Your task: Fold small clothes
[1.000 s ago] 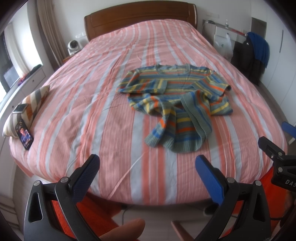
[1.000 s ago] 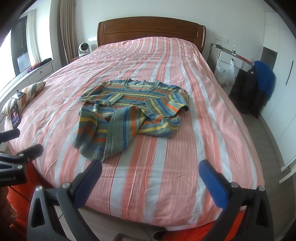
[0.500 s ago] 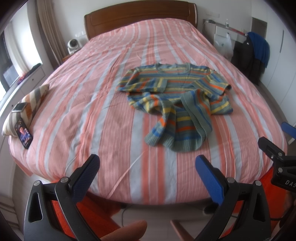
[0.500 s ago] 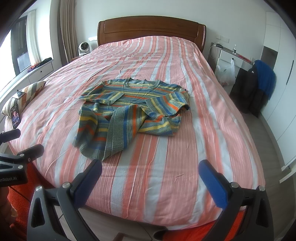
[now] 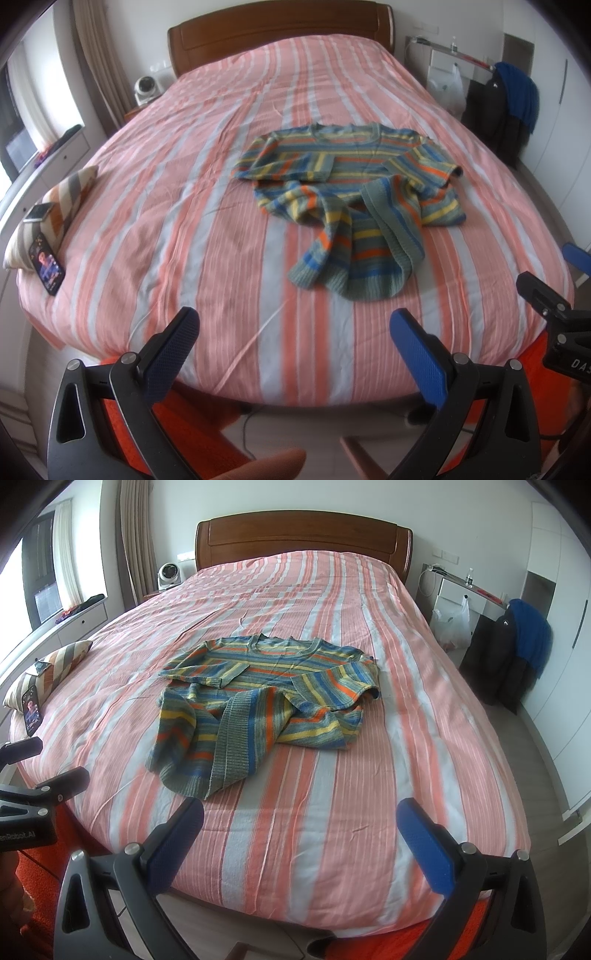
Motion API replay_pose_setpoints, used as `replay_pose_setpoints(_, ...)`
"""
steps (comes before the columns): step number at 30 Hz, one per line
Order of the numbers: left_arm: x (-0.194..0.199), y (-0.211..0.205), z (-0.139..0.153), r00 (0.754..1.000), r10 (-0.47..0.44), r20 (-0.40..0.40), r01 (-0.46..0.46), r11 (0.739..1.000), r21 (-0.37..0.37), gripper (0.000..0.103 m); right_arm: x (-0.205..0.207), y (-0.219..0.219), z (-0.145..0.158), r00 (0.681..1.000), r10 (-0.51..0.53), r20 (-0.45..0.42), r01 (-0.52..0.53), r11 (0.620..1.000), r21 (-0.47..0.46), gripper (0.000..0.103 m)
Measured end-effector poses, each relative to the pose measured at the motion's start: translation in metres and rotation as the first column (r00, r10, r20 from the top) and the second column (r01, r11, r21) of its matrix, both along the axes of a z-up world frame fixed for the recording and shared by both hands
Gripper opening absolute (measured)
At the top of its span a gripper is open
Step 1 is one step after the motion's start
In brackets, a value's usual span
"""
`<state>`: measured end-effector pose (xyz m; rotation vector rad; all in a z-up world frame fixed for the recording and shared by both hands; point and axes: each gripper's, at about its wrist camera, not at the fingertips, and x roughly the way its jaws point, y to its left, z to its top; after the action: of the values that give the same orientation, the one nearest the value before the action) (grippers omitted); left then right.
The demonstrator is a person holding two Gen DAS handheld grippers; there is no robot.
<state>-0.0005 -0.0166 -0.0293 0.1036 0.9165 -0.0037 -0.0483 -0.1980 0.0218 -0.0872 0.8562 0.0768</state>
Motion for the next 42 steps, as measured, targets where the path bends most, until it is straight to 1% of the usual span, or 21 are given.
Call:
replay_pose_setpoints(14, -0.001, 0.004, -0.002, 1.0, -0.005, -0.012, 0.004, 1.0, -0.014, 0.103, -0.001, 0.0, -0.002, 1.0, 0.0, -0.002, 0.0, 1.0, -0.001, 0.103)
replay_pose_setpoints(16, -0.001, 0.015, -0.007, 1.0, 0.011, -0.027, -0.013, 0.999, -0.048, 0.103, -0.002, 0.0, -0.003, 1.0, -0.004, -0.001, 0.004, 1.0, 0.001, 0.103)
replay_pose_setpoints(18, 0.003, 0.036, -0.015, 0.997, 0.053, -0.052, -0.058, 0.993, -0.104, 0.103, -0.004, -0.001, -0.005, 1.0, -0.006, 0.004, 0.006, 1.0, 0.008, 0.103)
replay_pose_setpoints(21, 0.012, 0.062, -0.034, 0.992, 0.092, -0.092, -0.105, 0.985, -0.14, 0.102, -0.004, -0.004, -0.004, 1.0, -0.009, 0.013, 0.009, 1.0, 0.011, 0.103)
replay_pose_setpoints(22, 0.014, 0.066, -0.042, 0.992, 0.087, -0.096, -0.1, 0.985, -0.141, 0.102, -0.002, -0.006, -0.004, 1.0, -0.012, 0.011, 0.012, 1.0, 0.011, 0.103)
replay_pose_setpoints(23, 0.02, 0.066, -0.045, 0.992, 0.072, -0.102, -0.086, 0.986, -0.143, 0.102, 0.001, -0.009, -0.004, 1.0, -0.014, 0.011, 0.014, 1.0, 0.014, 0.103)
replay_pose_setpoints(25, 0.029, 0.059, -0.056, 0.995, -0.011, -0.104, -0.006, 0.987, -0.16, 0.102, 0.01, -0.013, -0.005, 1.0, 0.01, 0.026, -0.01, 1.0, 0.03, 0.103)
replay_pose_setpoints(27, 0.042, 0.044, -0.065, 0.989, -0.115, -0.09, 0.099, 0.981, -0.165, 0.1, 0.029, -0.014, -0.011, 0.993, 0.1, 0.066, -0.104, 0.993, 0.05, 0.103)
replay_pose_setpoints(28, 0.047, 0.036, -0.069, 0.985, -0.157, -0.078, 0.143, 0.977, -0.155, 0.098, 0.046, -0.012, -0.018, 0.985, 0.156, 0.069, -0.159, 0.986, 0.044, 0.103)
replay_pose_setpoints(30, 0.057, 0.014, -0.08, 0.968, -0.244, -0.061, 0.236, 0.965, -0.114, 0.081, 0.089, -0.005, -0.034, 0.979, 0.203, 0.008, -0.203, 0.979, 0.037, 0.102)
replay_pose_setpoints(32, 0.07, 0.0, -0.091, 0.951, -0.301, -0.072, 0.297, 0.953, -0.064, 0.074, 0.133, 0.006, -0.048, 0.971, 0.235, -0.049, -0.231, 0.97, 0.075, 0.1)
replay_pose_setpoints(33, 0.074, -0.003, -0.094, 0.949, -0.305, -0.074, 0.302, 0.952, -0.05, 0.061, 0.158, 0.016, -0.055, 0.964, 0.258, -0.068, -0.252, 0.964, 0.084, 0.098)
replay_pose_setpoints(34, 0.078, -0.004, -0.099, 0.95, -0.301, -0.079, 0.298, 0.953, -0.049, 0.049, 0.176, 0.023, -0.062, 0.958, 0.27, -0.091, -0.263, 0.961, 0.081, 0.098)
replay_pose_setpoints(35, 0.081, -0.003, -0.102, 0.95, -0.3, -0.092, 0.294, 0.953, -0.073, 0.017, 0.203, 0.037, -0.076, 0.941, 0.3, -0.155, -0.293, 0.954, 0.069, 0.098)
replay_pose_setpoints(36, 0.083, 0.004, -0.104, 0.948, -0.296, -0.117, 0.28, 0.95, -0.14, 0.003, 0.218, 0.044, -0.085, 0.929, 0.316, -0.193, -0.309, 0.949, 0.067, 0.094)
replay_pose_setpoints(37, 0.082, 0.011, -0.102, 0.95, -0.286, -0.125, 0.26, 0.947, -0.19, 0.003, 0.23, 0.05, -0.096, 0.911, 0.34, -0.234, -0.331, 0.94, 0.079, 0.074)
replay_pose_setpoints(38, 0.077, 0.02, -0.096, 0.953, -0.277, -0.125, 0.244, 0.941, -0.233, 0.003, 0.238, 0.056, -0.108, 0.876, 0.387, -0.288, -0.371, 0.922, 0.11, 0.056)
replay_pose_setpoints(39, 0.065, 0.03, -0.086, 0.951, -0.286, -0.12, 0.246, 0.931, -0.269, 0.003, 0.241, 0.059, -0.116, 0.852, 0.41, -0.324, -0.396, 0.912, 0.113, 0.031)
replay_pose_setpoints(40, 0.056, 0.039, -0.078, 0.949, -0.297, -0.11, 0.255, 0.922, -0.292, 0.003, 0.238, 0.059, -0.114, 0.857, 0.409, -0.315, -0.401, 0.912, 0.093, 0.017)
replay_pose_setpoints(41, 0.035, 0.053, -0.064, 0.944, -0.318, -0.092, 0.274, 0.907, -0.321, 0.003, 0.225, 0.052, -0.103, 0.86, 0.432, -0.272, -0.421, 0.901, 0.103, 0.014)
replay_pose_setpoints(42, 0.019, 0.062, -0.055, 0.94, -0.329, -0.087, 0.283, 0.899, -0.334, 0.003, 0.212, 0.044, -0.092, 0.859, 0.45, -0.244, -0.432, 0.893, 0.126, 0.014)
